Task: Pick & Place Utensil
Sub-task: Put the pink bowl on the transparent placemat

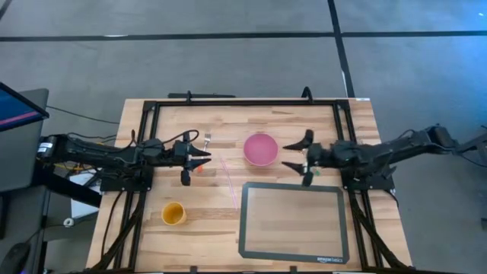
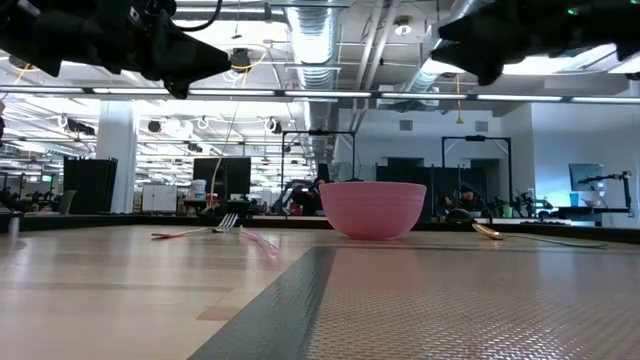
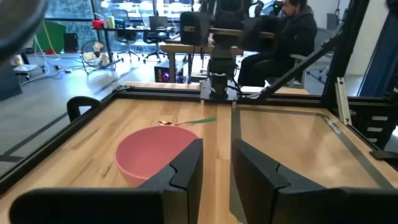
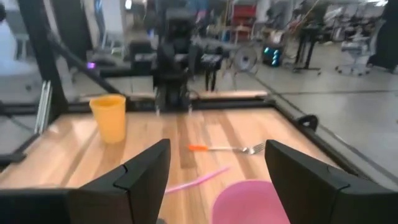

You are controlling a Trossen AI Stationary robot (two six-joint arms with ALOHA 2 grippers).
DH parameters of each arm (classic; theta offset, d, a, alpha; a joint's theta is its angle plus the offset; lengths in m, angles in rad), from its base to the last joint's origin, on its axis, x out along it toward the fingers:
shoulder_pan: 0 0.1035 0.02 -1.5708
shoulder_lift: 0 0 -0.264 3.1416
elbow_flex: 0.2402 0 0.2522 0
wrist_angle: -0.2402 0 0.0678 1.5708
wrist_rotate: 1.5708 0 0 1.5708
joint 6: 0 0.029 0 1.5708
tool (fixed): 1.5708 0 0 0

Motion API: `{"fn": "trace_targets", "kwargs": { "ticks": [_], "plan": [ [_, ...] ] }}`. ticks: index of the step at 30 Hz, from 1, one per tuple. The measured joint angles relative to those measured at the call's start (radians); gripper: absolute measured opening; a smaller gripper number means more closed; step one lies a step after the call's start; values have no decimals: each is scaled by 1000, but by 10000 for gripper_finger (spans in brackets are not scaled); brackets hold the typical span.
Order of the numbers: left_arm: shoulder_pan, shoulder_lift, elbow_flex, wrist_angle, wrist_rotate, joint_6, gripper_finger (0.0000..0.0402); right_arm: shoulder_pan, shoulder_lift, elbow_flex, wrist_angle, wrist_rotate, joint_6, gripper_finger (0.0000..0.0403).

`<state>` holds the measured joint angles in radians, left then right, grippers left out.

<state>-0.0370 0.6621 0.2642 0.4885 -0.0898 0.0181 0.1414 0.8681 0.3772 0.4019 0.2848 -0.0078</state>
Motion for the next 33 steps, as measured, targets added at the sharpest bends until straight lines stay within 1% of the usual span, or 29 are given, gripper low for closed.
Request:
{"fn": "trace_targets", "kwargs": {
  "ticks": [8, 13, 16, 22, 25, 27, 29, 33],
  "plan": [
    [0, 0, 0, 0, 0, 1, 86, -10, 278, 145, -33, 2, 0, 255],
    [0, 0, 0, 0, 0, 3, 89, -35, 409, 219, -107, 1, 16, 255],
    [0, 0, 0, 1, 0, 3, 103, -53, 478, 255, -152, 1, 33, 255],
    [0, 0, -1, 3, 0, 7, 154, -74, 587, 297, -171, 2, 34, 255],
    [0, 1, -1, 3, 0, 7, 173, -78, 627, 313, -171, 0, 34, 255],
    [0, 2, -1, 2, 0, 7, 180, -78, 648, 324, -170, -13, 34, 255],
    [0, 2, -1, 3, 0, 7, 183, -80, 666, 329, -170, -50, 34, 255],
    [0, 2, -1, 2, 0, 4, 182, -92, 698, 336, -172, -59, 30, 255]
  ]
}}
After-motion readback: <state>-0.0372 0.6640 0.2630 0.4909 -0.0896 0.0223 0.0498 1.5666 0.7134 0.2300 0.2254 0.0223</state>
